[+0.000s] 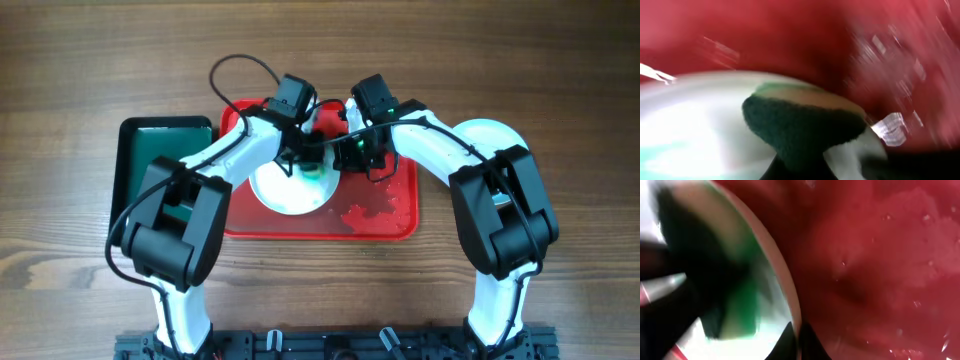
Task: Clean dirty plates on tray and stack at the side
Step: 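Scrub the large plate with the sponge while the right gripper holds its rim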
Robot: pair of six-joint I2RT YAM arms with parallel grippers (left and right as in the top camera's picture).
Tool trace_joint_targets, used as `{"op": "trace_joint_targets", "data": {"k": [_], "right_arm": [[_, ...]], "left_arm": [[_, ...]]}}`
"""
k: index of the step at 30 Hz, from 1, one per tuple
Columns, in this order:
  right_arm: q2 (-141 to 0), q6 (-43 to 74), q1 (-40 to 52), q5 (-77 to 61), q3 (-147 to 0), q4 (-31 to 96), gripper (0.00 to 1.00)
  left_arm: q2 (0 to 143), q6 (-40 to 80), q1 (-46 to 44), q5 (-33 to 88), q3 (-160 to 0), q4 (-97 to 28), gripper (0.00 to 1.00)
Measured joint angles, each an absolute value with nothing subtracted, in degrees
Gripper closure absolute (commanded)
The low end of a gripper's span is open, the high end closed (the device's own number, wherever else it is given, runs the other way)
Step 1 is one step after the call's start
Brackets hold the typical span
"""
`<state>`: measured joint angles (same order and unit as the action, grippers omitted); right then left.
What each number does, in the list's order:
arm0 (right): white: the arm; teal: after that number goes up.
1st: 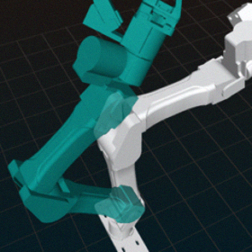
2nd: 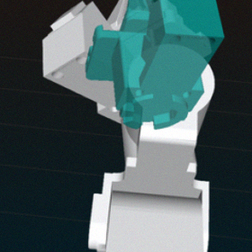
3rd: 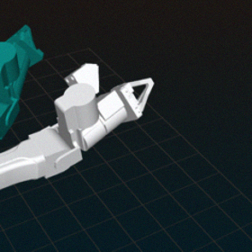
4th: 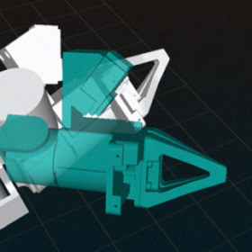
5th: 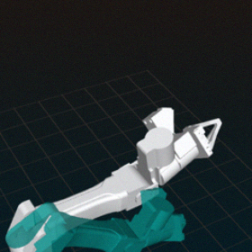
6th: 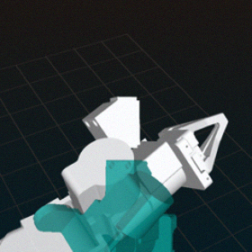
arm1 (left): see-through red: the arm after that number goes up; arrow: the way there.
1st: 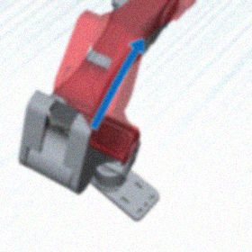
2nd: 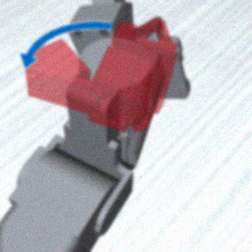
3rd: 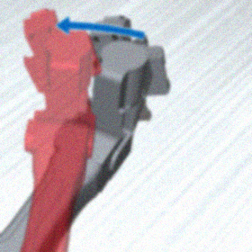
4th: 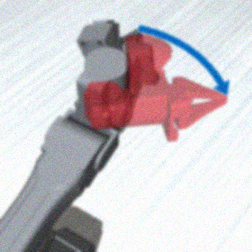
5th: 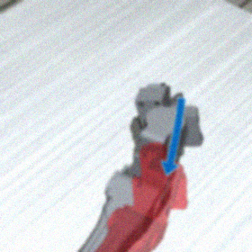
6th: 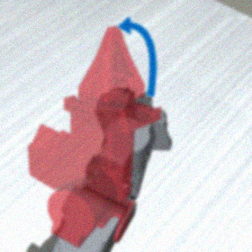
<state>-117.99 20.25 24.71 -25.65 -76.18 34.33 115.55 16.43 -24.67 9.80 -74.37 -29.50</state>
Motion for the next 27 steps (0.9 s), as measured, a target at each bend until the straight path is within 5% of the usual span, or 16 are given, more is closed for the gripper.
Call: {"op": "trace_joint_targets", "data": {"k": [7, 14, 20, 27], "right_arm": [[-118.0, 20.3, 24.8, -25.7, -76.2, 34.2, 0.96], [-118.0, 20.3, 24.6, -25.6, -76.2, 34.7, 0.96], [-118.0, 20.2, 24.4, -25.7, -76.2, 34.7, 0.96], [-118.0, 20.3, 24.5, -25.6, -76.2, 34.1, 0.95]], "left_arm": [[115.4, 28.2, -24.4, -14.0, -76.0, -41.9, 0.96], [114.6, 14.9, -22.4, 3.9, -76.0, -51.9, 0.96], [115.7, 6.1, -22.4, 23.0, -74.7, -39.1, 0.96], [115.7, 17.1, -24.0, 7.4, -74.7, -29.8, 0.96]]}}
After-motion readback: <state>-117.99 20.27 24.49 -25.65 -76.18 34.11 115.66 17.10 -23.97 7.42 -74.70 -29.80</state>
